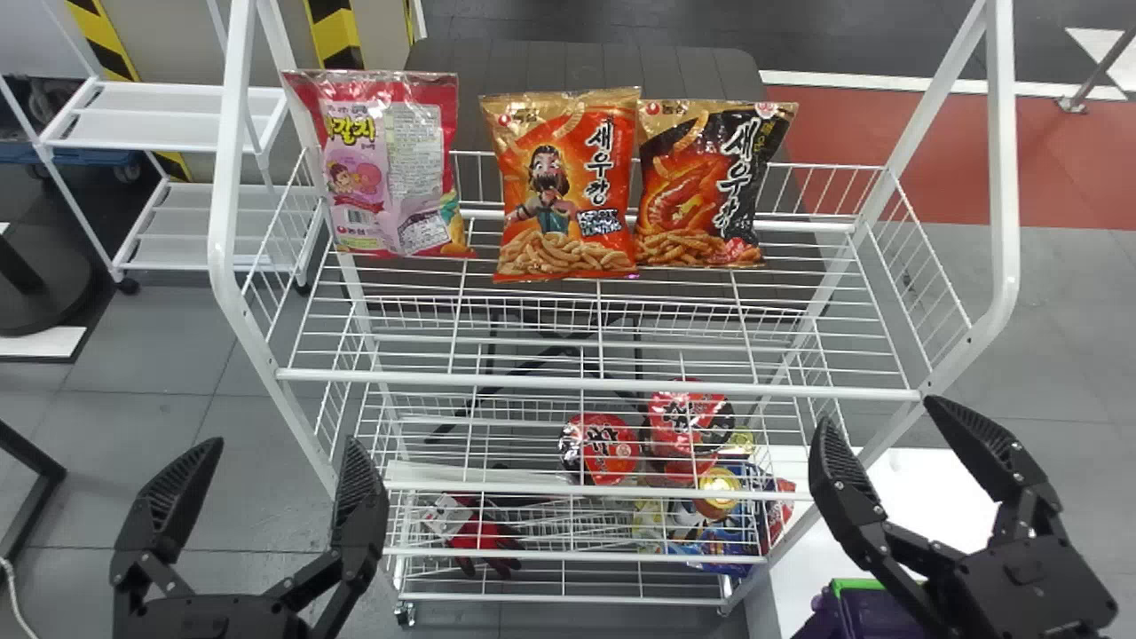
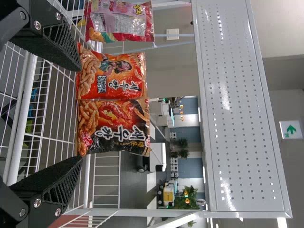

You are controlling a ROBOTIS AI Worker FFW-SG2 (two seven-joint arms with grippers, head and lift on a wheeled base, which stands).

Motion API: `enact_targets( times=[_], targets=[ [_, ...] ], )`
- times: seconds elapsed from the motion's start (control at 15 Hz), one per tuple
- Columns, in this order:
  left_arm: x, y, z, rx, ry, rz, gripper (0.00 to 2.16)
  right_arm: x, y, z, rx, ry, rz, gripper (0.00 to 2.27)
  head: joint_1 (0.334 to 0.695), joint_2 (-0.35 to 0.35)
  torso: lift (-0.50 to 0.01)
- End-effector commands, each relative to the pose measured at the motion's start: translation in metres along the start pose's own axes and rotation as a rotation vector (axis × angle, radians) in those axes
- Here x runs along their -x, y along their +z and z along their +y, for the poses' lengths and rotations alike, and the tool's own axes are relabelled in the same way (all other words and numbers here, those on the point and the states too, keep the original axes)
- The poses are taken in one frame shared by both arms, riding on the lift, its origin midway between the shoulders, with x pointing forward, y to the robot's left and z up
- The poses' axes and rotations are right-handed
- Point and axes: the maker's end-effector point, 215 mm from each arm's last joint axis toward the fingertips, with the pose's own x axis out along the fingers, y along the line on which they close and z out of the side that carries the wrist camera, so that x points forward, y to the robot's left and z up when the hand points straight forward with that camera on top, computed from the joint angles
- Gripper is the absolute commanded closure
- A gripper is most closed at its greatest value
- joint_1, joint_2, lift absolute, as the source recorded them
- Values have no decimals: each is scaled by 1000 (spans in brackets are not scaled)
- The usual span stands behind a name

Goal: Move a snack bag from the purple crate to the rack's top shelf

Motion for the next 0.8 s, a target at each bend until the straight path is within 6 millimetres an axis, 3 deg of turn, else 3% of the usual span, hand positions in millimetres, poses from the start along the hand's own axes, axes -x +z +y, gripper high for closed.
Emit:
enact_targets(
  times=[0.0, 0.73],
  targets=[
    [1, 2, 0, 1, 0, -4, 147, 0, 1, 0, -1, -1, -1, 171, 695, -57, 0],
    [2, 1, -3, -9, -4, -2, 147, 2, 1, 4, -1, 16, 1, 174, 695, -56, 0]
  ],
)
